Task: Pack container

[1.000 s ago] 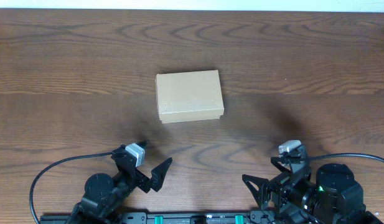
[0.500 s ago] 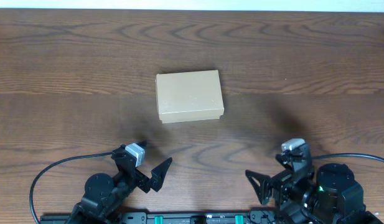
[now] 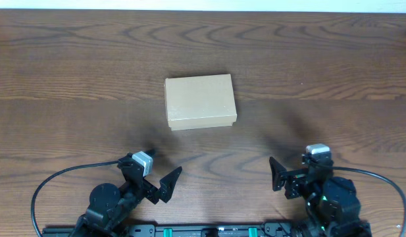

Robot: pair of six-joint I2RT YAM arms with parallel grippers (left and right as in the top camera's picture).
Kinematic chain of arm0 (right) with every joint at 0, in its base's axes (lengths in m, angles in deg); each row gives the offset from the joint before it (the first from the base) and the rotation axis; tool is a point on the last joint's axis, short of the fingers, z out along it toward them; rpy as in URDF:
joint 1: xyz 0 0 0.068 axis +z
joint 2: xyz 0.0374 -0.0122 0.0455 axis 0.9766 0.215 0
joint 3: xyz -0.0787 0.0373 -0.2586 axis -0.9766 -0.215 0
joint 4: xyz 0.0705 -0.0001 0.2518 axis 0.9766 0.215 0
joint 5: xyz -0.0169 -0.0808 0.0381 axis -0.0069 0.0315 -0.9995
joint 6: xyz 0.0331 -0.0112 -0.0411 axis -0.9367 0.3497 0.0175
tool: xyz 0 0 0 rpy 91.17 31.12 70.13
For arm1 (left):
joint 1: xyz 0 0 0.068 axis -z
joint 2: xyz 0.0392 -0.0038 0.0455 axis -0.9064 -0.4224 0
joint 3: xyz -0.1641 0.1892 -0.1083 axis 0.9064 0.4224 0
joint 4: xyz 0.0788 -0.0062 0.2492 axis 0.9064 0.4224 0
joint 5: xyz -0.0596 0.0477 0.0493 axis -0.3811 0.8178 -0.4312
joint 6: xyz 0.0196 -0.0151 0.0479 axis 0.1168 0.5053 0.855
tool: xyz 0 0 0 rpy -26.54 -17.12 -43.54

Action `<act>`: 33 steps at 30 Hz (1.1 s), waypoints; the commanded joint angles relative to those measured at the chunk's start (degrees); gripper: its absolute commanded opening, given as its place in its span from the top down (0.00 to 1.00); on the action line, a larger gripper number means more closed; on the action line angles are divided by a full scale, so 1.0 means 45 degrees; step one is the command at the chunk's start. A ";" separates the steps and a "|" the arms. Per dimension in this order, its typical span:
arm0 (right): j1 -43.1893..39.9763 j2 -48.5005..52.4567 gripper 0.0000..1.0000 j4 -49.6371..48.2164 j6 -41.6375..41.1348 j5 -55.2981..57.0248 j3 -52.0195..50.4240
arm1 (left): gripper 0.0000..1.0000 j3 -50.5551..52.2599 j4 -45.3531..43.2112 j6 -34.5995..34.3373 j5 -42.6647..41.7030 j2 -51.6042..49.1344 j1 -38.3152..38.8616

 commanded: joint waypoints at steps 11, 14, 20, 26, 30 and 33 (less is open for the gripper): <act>-0.0126 -0.2220 0.01 -0.1666 -0.0291 0.0257 -0.3536 | 0.05 0.0306 0.0010 -0.0005 0.0141 0.0117 0.0078; -0.0117 -0.2220 0.01 -0.1666 -0.0612 0.0092 -0.3706 | 0.05 0.0306 0.0010 -0.0005 0.0141 0.0117 0.0078; -0.0039 -0.2220 0.01 -0.1676 -0.0685 0.0073 -0.3711 | 0.05 0.0306 0.0010 -0.0005 0.0141 0.0117 0.0078; -0.0044 -0.2215 0.01 -0.1671 -0.0685 0.0073 -0.3711 | 0.05 0.0306 0.0010 -0.0005 0.0141 0.0117 0.0078; -0.0044 -0.2215 0.01 -0.1671 -0.0685 0.0073 -0.3711 | 0.05 0.0306 0.0010 -0.0005 0.0141 0.0117 0.0078; -0.0044 -0.2215 0.01 -0.1671 -0.0685 0.0073 -0.3711 | 0.05 0.0306 0.0010 -0.0005 0.0141 0.0117 0.0078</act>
